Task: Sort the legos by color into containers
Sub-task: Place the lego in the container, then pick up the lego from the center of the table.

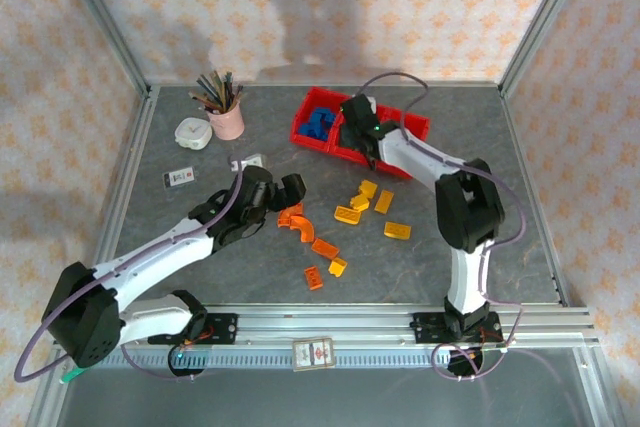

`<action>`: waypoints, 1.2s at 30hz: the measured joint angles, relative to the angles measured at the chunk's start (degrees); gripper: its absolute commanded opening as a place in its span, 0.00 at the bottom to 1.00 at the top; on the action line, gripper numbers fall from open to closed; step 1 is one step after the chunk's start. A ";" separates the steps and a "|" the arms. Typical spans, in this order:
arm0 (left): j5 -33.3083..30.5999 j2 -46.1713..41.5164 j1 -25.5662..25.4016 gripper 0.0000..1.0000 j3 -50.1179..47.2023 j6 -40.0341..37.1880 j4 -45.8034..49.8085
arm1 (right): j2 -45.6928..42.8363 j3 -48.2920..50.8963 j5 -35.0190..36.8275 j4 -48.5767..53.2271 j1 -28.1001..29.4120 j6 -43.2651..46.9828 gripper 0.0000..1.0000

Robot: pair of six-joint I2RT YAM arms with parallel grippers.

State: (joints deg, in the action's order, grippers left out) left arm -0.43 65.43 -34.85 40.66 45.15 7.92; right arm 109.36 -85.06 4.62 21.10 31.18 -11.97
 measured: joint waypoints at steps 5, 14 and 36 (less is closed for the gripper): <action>-0.07 -5.73 0.04 0.99 -2.73 0.68 1.53 | -9.18 9.38 -3.39 -0.98 4.94 -1.40 0.66; -1.55 -15.85 0.09 0.99 -8.57 3.04 7.39 | -11.30 17.35 -2.58 0.76 14.29 -6.01 0.69; -4.81 -27.98 0.09 0.99 -13.90 7.52 17.81 | -1.36 16.65 -1.88 2.01 29.29 -9.88 0.70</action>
State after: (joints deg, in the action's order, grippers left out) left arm -5.23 37.45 -34.76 26.76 52.66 25.74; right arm 108.01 -68.40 2.74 23.11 60.47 -21.85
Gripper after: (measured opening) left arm 0.993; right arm 0.719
